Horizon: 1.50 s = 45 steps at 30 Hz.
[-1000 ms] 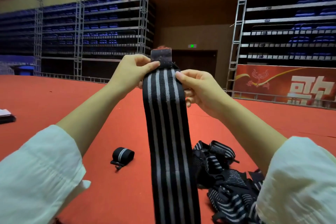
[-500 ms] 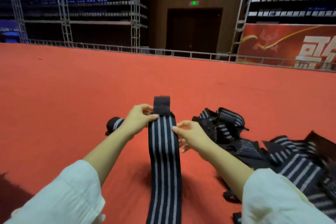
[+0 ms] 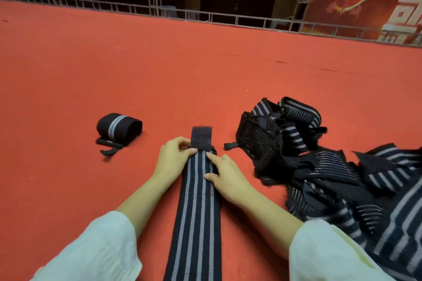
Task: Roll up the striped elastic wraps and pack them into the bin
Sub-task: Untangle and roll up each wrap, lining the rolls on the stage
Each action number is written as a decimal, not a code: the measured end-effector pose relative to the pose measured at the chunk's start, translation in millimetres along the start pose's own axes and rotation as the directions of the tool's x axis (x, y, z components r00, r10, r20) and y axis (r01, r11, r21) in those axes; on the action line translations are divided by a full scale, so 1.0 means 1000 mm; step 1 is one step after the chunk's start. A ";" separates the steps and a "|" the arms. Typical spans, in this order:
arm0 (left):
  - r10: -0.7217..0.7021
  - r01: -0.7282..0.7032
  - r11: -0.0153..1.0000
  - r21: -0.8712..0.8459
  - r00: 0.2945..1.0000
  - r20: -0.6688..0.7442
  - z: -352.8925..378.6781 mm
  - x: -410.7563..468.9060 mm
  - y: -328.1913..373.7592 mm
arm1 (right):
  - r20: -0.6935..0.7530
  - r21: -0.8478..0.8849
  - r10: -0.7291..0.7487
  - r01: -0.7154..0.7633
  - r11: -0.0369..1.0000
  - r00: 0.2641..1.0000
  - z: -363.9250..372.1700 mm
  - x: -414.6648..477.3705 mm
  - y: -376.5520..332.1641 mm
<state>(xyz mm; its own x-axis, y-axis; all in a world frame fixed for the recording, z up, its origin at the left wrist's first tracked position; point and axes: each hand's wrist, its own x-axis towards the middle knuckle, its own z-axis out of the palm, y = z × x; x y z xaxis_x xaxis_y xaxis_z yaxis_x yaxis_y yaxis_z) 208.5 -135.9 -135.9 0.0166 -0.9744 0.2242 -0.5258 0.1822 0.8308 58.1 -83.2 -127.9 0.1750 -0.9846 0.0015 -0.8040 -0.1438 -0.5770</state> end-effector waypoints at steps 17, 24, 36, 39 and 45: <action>-0.004 -0.040 0.951 0.307 0.990 0.142 -0.018 -0.006 0.014 | 0.014 -0.232 -0.071 0.073 0.970 0.997 -0.084 -0.054 0.007; 0.178 -0.261 0.929 0.264 0.937 0.300 -0.005 -0.054 0.094 | -0.162 -0.303 0.039 -0.088 0.949 0.986 -0.180 -0.168 0.059; 0.342 -0.555 0.819 0.144 0.673 0.656 0.090 -0.183 0.170 | -0.188 -0.114 0.141 -0.164 0.980 0.972 -0.174 -0.312 0.114; 0.276 -0.609 0.760 0.229 0.620 0.734 0.109 -0.207 0.158 | -0.155 -0.071 0.130 -0.142 0.987 0.979 -0.158 -0.319 0.122; 0.297 -0.638 0.726 0.257 0.628 0.719 0.117 -0.239 0.144 | -0.162 0.017 0.082 -0.081 0.997 0.983 -0.122 -0.320 0.130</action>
<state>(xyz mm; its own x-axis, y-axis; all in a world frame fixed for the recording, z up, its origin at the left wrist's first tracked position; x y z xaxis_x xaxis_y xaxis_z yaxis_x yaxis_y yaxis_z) 29.2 107.7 -128.9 -0.7576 -0.6524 0.0216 -0.6108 0.7201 0.3291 -171.5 200.9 -103.2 0.0140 -0.9962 0.0863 -0.8058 -0.0623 -0.5889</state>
